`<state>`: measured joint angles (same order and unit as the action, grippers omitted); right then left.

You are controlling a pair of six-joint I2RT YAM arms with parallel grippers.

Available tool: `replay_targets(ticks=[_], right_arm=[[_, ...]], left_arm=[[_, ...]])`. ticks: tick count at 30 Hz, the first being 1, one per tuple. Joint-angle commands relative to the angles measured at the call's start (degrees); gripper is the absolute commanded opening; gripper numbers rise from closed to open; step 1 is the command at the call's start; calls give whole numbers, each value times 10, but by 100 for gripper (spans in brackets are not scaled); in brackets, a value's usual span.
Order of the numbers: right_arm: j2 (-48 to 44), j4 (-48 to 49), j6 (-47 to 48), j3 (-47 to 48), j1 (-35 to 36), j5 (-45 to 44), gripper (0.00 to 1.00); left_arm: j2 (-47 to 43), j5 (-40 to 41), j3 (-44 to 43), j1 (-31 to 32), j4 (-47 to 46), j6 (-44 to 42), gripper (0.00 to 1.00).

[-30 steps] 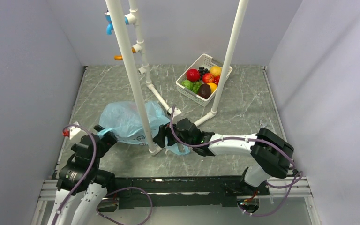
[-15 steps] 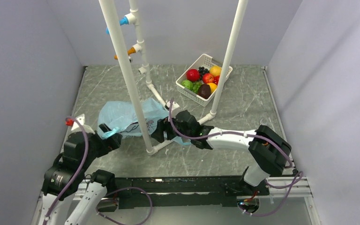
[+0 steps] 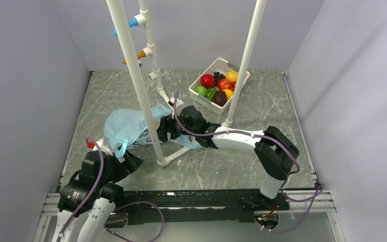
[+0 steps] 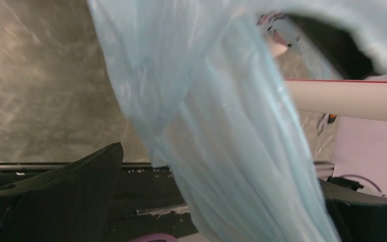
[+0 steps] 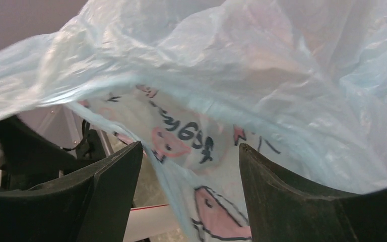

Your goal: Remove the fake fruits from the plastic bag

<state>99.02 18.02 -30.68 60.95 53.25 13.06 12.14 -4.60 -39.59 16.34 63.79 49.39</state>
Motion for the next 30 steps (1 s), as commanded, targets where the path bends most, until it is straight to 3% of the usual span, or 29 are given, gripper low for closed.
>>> replay_targets(ticks=[1, 5, 9, 13, 19, 23, 30], right_arm=[[7, 4, 13, 44, 0, 49, 74], [23, -2, -7, 83, -4, 87, 76], [33, -24, -21, 126, -5, 39, 76], [65, -52, -29, 172, -14, 16, 78], [113, -58, -79, 244, -35, 37, 79], [133, -64, -108, 285, -38, 34, 79], [177, -113, -127, 357, -37, 0, 80]], left_arm=[[18, -99, 51, 0, -32, 45, 99], [54, -108, 56, 0, -23, 25, 99], [81, -142, 37, 0, -10, -27, 99], [59, -131, 12, 0, 56, -52, 100], [-1, -186, 33, 0, 89, -42, 99], [-10, -232, 67, 0, 89, -53, 99], [12, -286, 22, 0, 49, -103, 99]])
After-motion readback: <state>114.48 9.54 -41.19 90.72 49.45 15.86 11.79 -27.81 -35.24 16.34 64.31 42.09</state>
